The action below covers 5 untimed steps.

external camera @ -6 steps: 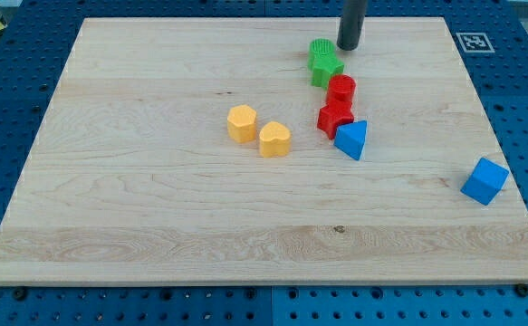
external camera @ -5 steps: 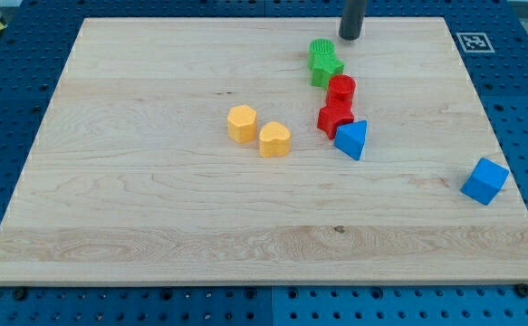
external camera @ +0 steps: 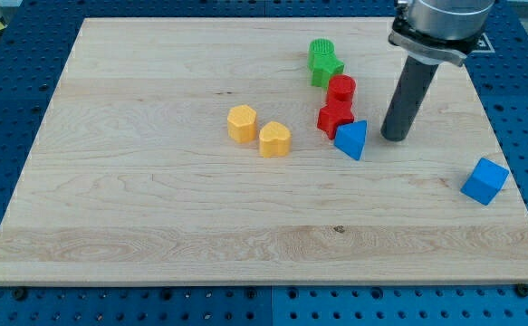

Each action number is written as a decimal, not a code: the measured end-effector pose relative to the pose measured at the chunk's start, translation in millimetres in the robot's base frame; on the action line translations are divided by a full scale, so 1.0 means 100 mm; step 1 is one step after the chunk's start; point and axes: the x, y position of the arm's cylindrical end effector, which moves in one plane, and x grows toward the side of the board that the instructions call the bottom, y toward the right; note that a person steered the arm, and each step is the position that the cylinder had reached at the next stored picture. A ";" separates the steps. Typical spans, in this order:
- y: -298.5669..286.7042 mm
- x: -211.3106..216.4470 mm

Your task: Push the blue triangle slightly to the left

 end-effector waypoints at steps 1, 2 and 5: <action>-0.17 0.19; -0.31 0.37; -0.57 0.56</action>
